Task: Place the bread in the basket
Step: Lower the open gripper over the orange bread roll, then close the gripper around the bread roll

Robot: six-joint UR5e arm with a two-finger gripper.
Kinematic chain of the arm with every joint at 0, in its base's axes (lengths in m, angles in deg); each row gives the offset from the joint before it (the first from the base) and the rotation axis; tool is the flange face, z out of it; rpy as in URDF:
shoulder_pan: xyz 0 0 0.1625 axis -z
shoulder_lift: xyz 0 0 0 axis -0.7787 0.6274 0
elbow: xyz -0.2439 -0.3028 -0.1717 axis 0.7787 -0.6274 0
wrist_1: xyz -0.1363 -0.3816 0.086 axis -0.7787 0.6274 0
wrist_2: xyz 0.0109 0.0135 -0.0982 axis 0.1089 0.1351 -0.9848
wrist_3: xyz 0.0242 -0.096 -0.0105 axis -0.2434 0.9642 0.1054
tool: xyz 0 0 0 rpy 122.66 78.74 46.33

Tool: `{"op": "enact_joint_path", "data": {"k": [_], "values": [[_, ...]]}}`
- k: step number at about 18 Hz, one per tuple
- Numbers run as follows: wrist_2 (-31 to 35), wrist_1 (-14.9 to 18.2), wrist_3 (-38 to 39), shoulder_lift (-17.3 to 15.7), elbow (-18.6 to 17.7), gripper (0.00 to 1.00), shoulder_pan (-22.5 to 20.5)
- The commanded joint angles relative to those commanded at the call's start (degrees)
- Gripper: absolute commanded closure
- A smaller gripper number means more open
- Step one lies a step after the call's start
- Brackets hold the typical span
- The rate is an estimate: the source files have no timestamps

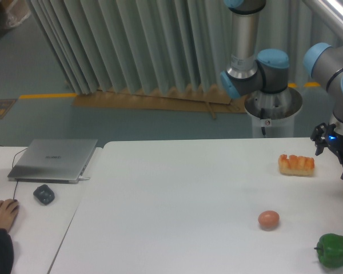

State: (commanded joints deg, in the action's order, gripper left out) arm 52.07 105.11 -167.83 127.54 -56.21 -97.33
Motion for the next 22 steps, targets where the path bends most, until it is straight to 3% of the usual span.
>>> {"op": "enact_joint_path", "data": {"k": [2,14,16,22], "values": [[0.00,-0.54,2.90,0.09,-0.03,0.00,0.20],[3.70,-1.16,2.56,-0.26,-3.27,0.00,0.64],[3.52,-1.24,2.65,-1.14,-5.38,0.00,2.21],[4.04,-1.42,2.92,-1.41,-6.88,0.00,5.64]]}}
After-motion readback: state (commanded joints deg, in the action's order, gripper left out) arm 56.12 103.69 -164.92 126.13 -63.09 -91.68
